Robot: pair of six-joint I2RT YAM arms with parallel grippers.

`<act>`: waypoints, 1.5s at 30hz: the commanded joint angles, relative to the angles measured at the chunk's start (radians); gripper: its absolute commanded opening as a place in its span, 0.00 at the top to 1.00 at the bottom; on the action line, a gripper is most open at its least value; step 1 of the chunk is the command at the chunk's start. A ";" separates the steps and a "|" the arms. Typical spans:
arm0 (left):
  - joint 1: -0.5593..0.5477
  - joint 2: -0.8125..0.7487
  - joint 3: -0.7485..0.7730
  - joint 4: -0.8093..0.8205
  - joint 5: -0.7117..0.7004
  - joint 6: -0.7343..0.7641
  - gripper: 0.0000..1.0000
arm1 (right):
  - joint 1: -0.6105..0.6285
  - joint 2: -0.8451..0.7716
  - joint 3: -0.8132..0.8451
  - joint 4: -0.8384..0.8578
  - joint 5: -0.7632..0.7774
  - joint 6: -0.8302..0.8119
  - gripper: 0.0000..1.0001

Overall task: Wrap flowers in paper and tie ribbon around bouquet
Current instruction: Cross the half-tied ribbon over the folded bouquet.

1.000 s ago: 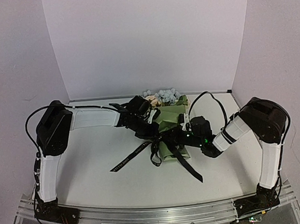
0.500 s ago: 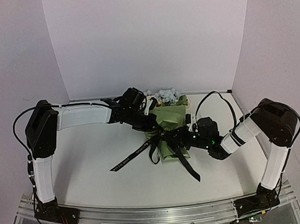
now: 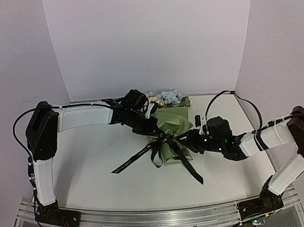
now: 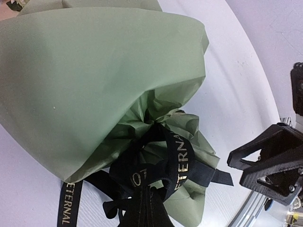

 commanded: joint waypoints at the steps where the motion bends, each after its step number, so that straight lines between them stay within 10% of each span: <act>1: -0.002 -0.002 0.090 -0.057 0.111 0.014 1.00 | 0.103 -0.102 0.068 -0.383 0.116 -0.153 0.66; 14: 0.033 0.090 0.204 -0.165 0.377 0.008 1.00 | 0.336 0.068 0.325 -0.683 0.312 -0.331 0.51; 45: 0.057 0.101 0.208 -0.157 0.485 0.015 1.00 | 0.417 0.350 0.479 -0.681 0.709 0.227 0.42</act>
